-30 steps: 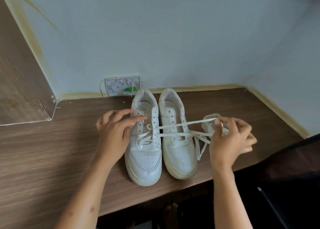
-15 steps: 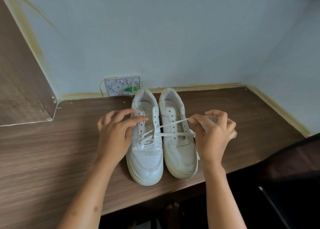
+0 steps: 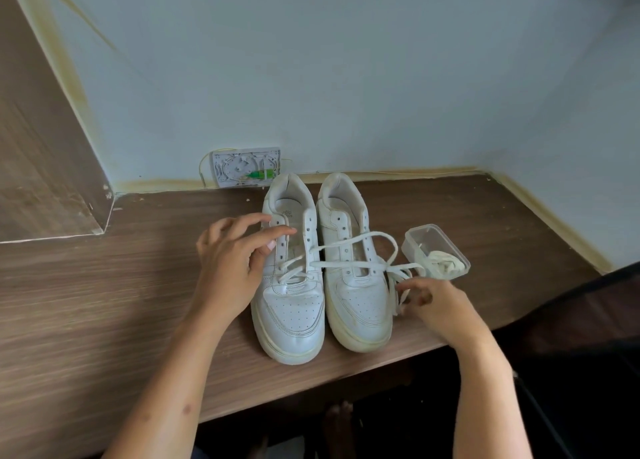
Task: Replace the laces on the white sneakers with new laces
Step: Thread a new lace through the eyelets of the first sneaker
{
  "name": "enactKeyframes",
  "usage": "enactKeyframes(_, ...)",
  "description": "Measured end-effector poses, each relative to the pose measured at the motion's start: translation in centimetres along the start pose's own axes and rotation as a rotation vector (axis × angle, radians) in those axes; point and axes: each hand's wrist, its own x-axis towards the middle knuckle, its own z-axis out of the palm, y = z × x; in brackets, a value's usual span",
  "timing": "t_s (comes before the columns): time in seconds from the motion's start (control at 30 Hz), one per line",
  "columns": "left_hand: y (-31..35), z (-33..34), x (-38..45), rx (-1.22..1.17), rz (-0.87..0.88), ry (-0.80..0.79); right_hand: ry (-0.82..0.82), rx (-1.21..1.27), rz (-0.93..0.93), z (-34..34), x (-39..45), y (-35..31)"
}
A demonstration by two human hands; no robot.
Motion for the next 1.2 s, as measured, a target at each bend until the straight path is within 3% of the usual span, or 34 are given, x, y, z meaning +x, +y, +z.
enactKeyframes(0.17,0.0,-0.1,0.0,-0.017,0.009,0.0,-0.068,-0.145,0.063,1.8,1.2,0.3)
enactKeyframes(0.3,-0.2,0.1,0.0,-0.036,0.022,0.02,-0.047,-0.1,-0.041,0.7,0.2,0.0)
enactKeyframes(0.43,0.0,0.0,0.1,-0.093,0.053,0.093,-0.032,0.301,-0.228,-1.8,-1.9,-1.2)
enactKeyframes(0.57,1.3,0.1,0.0,-0.248,0.215,0.084,-0.153,0.857,-0.435,-2.6,-3.5,-3.7)
enactKeyframes(0.67,3.4,0.4,-0.7,-0.376,0.291,0.014,-0.176,1.0,-0.487,-1.2,-3.2,-5.0)
enactKeyframes(0.9,6.7,1.8,-1.9,-0.614,0.228,-0.137,-0.05,1.049,-0.507,1.0,-2.6,-6.4)
enactKeyframes(1.2,3.1,-1.0,-0.5,-0.724,0.057,-0.21,0.413,1.085,-0.263,0.2,-1.5,-4.1)
